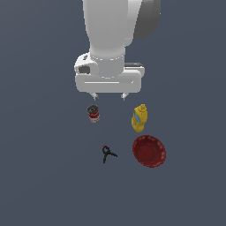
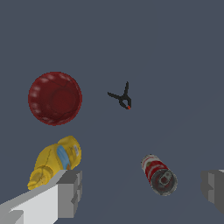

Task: Pick up a designated object from a clutter of objects.

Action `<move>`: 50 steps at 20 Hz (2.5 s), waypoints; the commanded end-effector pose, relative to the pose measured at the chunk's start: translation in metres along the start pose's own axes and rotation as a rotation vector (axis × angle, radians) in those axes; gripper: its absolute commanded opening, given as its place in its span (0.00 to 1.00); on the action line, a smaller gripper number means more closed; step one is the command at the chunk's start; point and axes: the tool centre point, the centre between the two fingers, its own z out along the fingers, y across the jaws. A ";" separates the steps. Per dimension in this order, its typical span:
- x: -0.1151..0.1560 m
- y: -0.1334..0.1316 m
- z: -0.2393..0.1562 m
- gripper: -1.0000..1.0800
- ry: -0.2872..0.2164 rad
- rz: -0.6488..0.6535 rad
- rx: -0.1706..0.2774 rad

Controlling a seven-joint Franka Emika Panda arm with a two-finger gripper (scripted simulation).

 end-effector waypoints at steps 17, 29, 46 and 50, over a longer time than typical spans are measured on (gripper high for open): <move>0.000 -0.025 0.002 0.96 0.021 0.001 0.020; -0.027 0.029 0.072 0.96 0.016 0.205 0.011; -0.120 0.106 0.180 0.96 0.006 0.572 -0.005; -0.129 0.110 0.188 0.96 0.006 0.601 -0.007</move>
